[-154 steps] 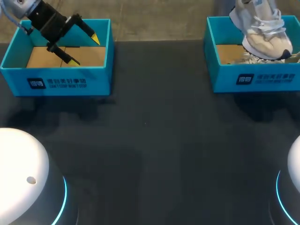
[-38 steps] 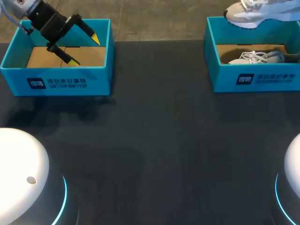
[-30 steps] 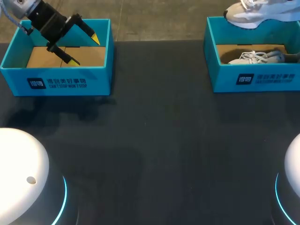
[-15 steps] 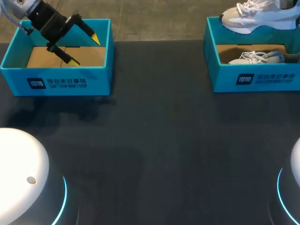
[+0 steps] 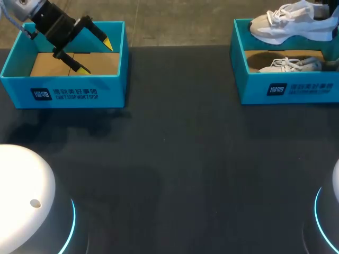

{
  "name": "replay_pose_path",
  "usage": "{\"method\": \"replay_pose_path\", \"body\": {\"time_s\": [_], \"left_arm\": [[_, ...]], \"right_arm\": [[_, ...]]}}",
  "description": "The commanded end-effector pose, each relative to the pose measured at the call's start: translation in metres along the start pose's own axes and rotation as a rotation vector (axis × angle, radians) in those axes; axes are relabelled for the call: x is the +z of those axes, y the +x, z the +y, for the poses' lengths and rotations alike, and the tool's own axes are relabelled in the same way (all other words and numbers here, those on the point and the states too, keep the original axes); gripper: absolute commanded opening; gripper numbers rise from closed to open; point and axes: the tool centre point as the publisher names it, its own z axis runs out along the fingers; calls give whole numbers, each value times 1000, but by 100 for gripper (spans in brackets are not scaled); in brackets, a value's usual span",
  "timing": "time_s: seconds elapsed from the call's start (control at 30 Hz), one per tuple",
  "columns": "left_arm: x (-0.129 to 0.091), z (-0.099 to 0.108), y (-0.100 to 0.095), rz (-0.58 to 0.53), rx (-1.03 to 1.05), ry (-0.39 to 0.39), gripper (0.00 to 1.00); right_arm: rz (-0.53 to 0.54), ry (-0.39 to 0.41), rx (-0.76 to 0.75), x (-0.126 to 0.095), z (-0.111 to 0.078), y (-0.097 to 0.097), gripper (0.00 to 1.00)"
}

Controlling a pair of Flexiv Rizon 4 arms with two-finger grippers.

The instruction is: Take the shoe out of the shoebox, open the shoe tongue, remove and reinsert the insole, then place the shoe into the shoebox

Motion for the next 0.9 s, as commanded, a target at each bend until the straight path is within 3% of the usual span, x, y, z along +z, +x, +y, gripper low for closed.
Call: {"method": "replay_pose_path", "body": {"time_s": [0.03, 0.9], "left_arm": [[0, -1, 0, 4, 0, -3, 100], [0, -1, 0, 4, 0, -3, 100]], "right_arm": [[-6, -11, -2, 6, -7, 1, 0], [-24, 13, -21, 26, -16, 7, 0]]}}
